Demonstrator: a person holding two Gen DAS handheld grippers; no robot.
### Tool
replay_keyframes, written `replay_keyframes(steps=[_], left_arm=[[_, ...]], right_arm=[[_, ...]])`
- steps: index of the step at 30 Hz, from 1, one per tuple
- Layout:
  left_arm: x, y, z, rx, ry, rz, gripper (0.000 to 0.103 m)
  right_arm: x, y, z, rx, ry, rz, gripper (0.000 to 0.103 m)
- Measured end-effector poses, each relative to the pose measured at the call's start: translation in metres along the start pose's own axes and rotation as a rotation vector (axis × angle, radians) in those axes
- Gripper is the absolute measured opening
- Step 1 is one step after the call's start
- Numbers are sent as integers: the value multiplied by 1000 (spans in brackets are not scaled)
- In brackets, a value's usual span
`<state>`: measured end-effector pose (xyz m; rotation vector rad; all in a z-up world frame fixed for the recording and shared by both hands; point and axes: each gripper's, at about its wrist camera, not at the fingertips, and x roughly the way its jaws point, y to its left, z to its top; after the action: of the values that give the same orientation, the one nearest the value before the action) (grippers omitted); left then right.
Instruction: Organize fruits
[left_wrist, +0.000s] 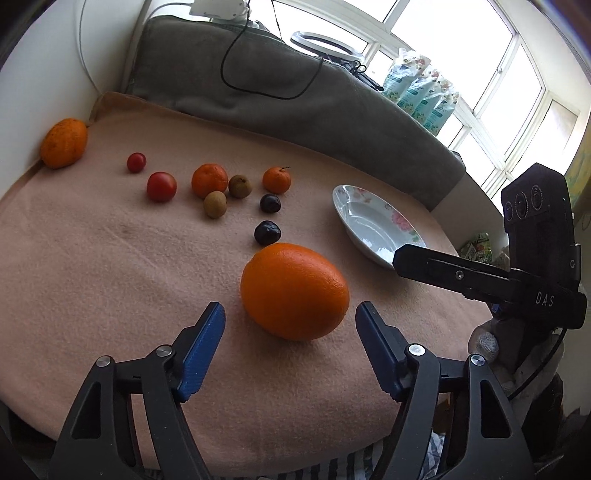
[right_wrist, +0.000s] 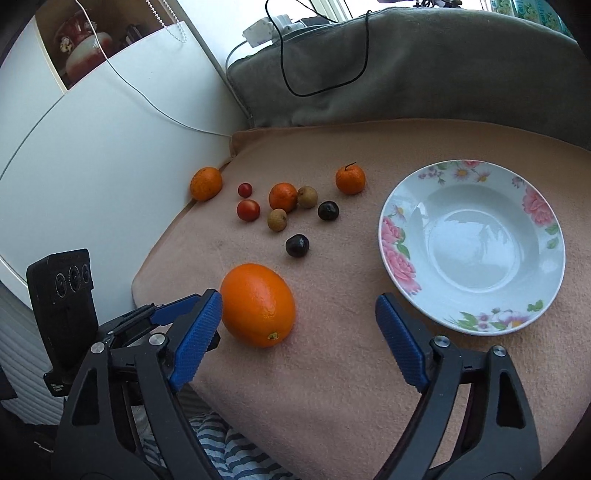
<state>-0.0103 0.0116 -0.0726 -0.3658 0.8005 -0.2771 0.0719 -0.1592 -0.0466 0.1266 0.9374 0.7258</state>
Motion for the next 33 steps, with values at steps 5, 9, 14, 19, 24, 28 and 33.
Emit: replay_keyframes(steps=[5,9,14,19,24,28,33], left_arm=[[6,1,-3,-14,20,-22,71],[9,1,-4,-12,33,-40,68],[12,1,-5,-6,41,-44,62],[15,4,-6,-16,49,-51,57],[16,5,-5,-17,47,-51,57],[19,7,-6,-21,54,-54,57],[20,7,-6,-19,53,-57,57]], right_arm=[[23,3,3,18,85,81,78],[39,4,7,38,136,120,73],[49,5,12,59,164,160,72],[55,9,16,51,188,179,67],[59,14,18,34,199,165,67],[64,10,17,47,220,168,67],[66,9,18,56,220,180,66]])
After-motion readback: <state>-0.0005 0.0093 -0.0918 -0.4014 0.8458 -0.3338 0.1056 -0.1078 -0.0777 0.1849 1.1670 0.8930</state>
